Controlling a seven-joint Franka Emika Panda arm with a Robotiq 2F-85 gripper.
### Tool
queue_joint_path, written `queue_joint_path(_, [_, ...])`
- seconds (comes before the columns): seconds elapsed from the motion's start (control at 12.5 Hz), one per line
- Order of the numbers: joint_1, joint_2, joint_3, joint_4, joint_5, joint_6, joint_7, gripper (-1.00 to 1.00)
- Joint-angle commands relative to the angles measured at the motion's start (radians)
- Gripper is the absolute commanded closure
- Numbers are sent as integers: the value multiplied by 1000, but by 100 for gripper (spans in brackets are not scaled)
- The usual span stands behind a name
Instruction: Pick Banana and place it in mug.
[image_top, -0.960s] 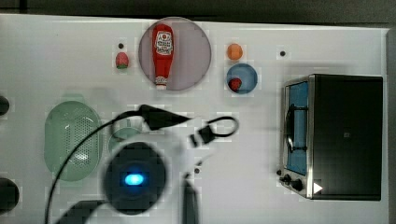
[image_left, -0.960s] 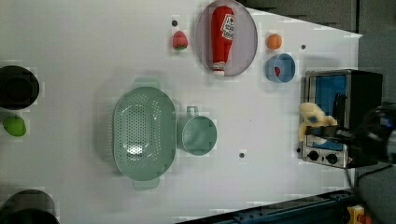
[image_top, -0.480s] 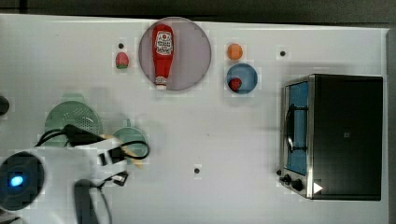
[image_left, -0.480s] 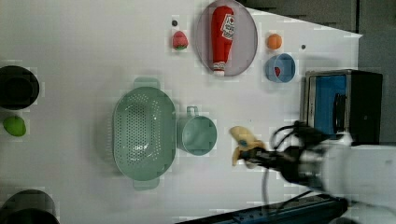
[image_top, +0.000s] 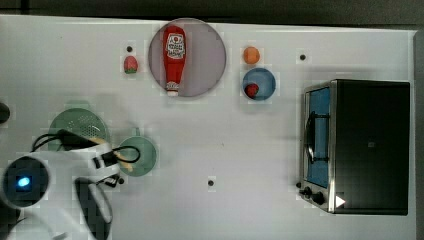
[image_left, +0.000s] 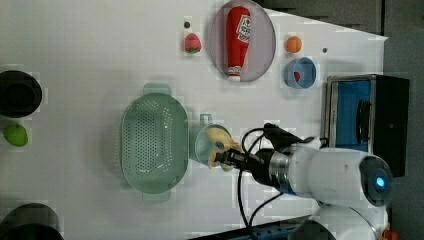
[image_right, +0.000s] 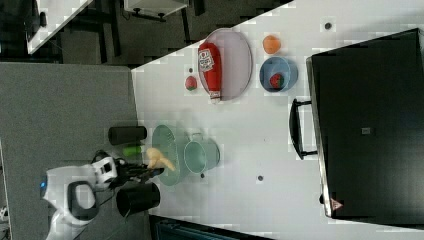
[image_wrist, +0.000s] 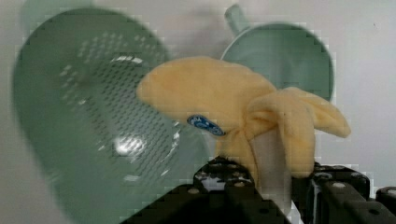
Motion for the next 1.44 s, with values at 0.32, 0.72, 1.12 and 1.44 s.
queue_joint_path(0.32, [-48, 57, -45, -37, 22, 84, 72, -49])
queue_joint_path(0.72, [-48, -29, -58, -7, 25, 77, 72, -100])
queue_joint_path(1.12, [-63, -172, -169, 85, 25, -118, 70, -100])
queue_joint_path(1.44, [-71, -217, -338, 232, 6, -372, -19, -100])
